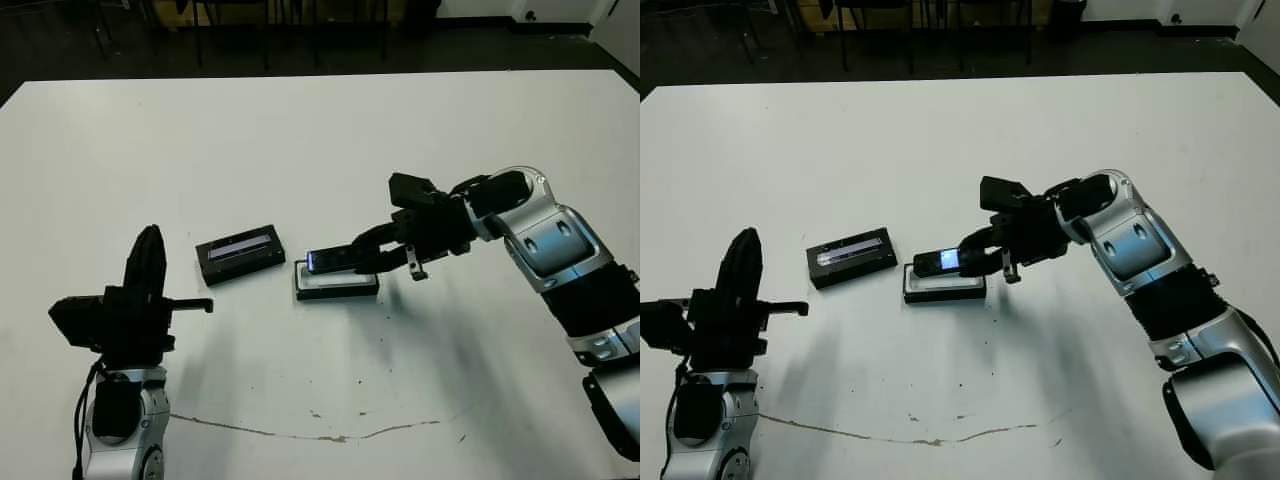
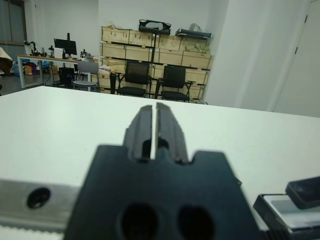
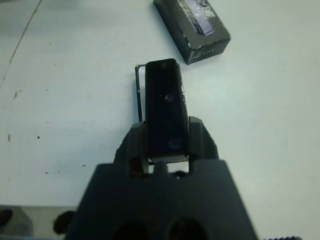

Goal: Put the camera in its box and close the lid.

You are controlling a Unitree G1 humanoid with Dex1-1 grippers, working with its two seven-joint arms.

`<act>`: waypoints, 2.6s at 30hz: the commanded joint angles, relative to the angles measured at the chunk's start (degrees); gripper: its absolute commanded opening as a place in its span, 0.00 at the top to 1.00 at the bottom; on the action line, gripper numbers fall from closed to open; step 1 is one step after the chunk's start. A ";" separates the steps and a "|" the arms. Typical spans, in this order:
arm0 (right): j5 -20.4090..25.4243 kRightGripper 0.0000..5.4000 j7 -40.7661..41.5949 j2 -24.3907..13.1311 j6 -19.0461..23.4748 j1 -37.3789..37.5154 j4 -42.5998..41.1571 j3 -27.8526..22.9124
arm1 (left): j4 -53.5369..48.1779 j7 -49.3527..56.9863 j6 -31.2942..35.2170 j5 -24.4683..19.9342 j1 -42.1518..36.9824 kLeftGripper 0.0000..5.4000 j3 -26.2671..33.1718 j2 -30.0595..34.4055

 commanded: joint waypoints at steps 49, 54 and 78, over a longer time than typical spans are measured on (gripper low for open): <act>-5.68 0.75 1.28 3.15 -11.57 -0.94 3.46 4.22 | 1.23 0.81 -0.45 0.53 1.47 1.00 -0.09 -0.29; -5.77 0.59 0.23 1.76 -16.11 -1.08 4.55 1.02 | 0.87 1.22 -0.28 1.23 1.67 1.00 -0.40 -0.41; 2.10 0.04 -31.32 3.04 3.71 20.44 -24.68 -22.31 | 0.37 -0.57 -0.54 0.91 1.69 1.00 0.10 1.13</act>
